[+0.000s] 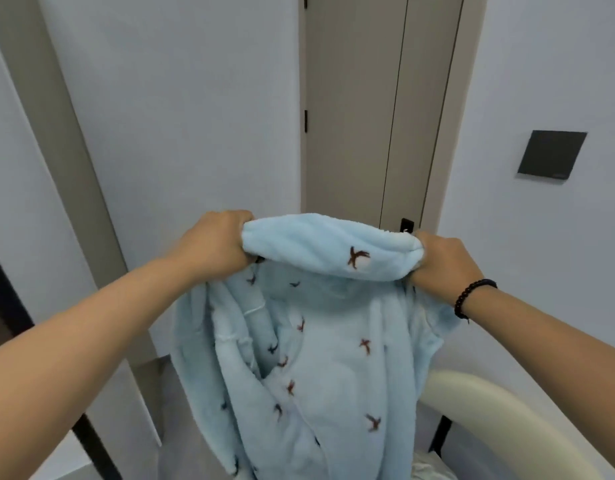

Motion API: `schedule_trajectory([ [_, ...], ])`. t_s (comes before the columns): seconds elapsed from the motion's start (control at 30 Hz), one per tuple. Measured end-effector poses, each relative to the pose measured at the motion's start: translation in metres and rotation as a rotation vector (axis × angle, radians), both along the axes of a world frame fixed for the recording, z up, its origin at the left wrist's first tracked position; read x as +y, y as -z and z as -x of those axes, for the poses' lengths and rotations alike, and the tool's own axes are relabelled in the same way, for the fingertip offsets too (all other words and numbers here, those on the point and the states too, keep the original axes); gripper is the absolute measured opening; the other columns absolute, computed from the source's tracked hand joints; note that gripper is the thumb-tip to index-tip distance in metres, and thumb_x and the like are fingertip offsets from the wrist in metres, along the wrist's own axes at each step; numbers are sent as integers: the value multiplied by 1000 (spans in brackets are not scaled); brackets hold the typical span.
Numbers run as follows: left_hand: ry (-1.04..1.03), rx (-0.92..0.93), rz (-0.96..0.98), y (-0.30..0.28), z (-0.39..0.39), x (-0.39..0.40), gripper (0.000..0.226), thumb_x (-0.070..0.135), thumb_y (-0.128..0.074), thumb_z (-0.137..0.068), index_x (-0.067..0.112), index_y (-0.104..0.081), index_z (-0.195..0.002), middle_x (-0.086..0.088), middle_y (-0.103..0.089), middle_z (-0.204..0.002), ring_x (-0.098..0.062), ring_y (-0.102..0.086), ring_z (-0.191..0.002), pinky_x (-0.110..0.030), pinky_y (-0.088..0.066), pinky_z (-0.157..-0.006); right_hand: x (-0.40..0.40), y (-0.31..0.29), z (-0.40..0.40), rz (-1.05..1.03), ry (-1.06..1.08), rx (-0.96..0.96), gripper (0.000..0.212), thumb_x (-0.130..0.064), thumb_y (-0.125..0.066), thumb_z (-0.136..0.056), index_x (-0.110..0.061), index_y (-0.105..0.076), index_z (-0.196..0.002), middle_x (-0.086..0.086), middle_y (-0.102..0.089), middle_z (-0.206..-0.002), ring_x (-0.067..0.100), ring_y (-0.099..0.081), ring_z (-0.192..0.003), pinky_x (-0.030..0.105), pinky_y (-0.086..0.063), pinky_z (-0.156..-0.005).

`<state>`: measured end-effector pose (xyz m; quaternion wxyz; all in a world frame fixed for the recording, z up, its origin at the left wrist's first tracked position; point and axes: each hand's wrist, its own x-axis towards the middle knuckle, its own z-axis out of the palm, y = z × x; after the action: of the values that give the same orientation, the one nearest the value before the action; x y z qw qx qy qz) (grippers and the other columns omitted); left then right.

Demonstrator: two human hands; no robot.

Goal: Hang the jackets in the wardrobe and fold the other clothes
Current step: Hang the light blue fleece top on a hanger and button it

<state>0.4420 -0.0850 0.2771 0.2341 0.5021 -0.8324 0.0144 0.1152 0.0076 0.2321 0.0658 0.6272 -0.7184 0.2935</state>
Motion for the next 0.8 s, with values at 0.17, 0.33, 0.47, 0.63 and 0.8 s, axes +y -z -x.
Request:
schedule_trajectory([
  [0.17, -132, -66, -80, 26, -46, -7, 7, 24, -59, -79, 27, -55, -83, 0, -66, -84, -21, -55, -68, -26, -37, -50, -13, -2, -27, 95, 58, 274, 18, -12, -60, -75, -15, -44, -84, 4, -57, -84, 24, -49, -64, 28, -36, -50],
  [0.33, -303, 597, -738, 50, -71, 4, 28, 14, -63, -88, 2, -63, -113, -17, -67, -102, -32, -64, -90, -39, -53, -81, -37, 12, -107, -309, 112, 33, 8, -17, -52, -82, -14, -51, -75, 12, -62, -87, 29, -58, -76, 31, -47, -62],
  [0.47, -176, 1193, -650, 4, -73, 9, 21, 8, -61, -85, 1, -67, -104, -20, -70, -103, -29, -65, -78, -39, -57, -71, -51, -50, -167, -47, 35, -287, 5, -12, -51, -78, -11, -56, -80, 9, -61, -84, 27, -56, -74, 28, -42, -60],
  [0.63, 231, 1465, 462, -22, -117, 47, 12, 15, -66, -77, 26, -69, -80, 21, -71, -77, 8, -64, -73, -14, -50, -60, -21, -81, -220, 818, -134, -136, 12, -15, -51, -67, -19, -47, -77, -13, -48, -68, 9, -41, -57, 16, -26, -48],
  [0.8, -160, 524, -834, 171, -160, 87, 12, 17, -71, -73, 17, -64, -82, 3, -66, -80, -13, -60, -73, -29, -48, -68, 14, 106, -278, -453, -192, -140, 1, -17, -55, -81, -18, -55, -81, 6, -66, -90, 20, -61, -83, 24, -44, -64],
])
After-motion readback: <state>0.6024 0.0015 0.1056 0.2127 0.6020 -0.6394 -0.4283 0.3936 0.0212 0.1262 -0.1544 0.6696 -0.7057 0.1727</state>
